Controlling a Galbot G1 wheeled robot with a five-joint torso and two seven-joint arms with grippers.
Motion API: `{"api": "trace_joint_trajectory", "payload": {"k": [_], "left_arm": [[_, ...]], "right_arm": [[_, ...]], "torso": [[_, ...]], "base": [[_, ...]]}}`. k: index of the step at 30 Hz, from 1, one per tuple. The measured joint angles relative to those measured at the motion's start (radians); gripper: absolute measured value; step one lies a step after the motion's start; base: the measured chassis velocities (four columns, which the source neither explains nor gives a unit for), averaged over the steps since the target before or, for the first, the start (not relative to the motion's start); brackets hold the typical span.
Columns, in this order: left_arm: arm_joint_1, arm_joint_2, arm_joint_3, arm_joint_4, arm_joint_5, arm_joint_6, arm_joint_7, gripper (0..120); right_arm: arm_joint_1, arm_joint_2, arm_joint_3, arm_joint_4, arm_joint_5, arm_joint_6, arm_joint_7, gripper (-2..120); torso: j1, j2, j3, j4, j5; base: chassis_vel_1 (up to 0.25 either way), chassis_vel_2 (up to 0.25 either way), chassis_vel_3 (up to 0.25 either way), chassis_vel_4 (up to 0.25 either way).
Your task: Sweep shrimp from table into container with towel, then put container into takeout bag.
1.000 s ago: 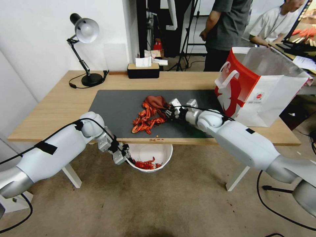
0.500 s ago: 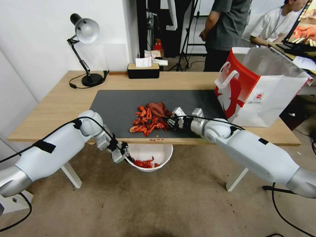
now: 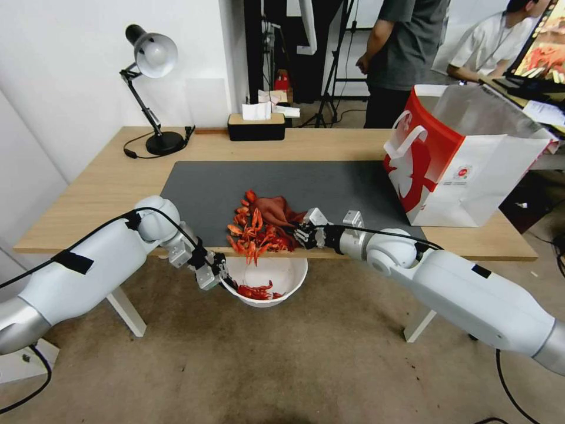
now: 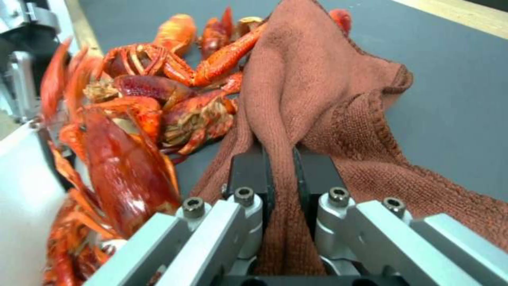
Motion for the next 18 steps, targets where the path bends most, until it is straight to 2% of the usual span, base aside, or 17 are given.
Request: {"api": "trace_joint_trajectory", "payload": {"k": [18], "left_arm": [[-0.012, 0.012, 0.002, 0.0, -0.003, 0.003, -0.002, 0]], "right_arm": [[-0.042, -0.018, 0.015, 0.045, -0.005, 0.0, 0.005, 5]], "torso": [[0.0, 0.0, 0.0, -0.0002, 0.0]], "base": [[0.0, 0.0, 0.0, 0.0]]}}
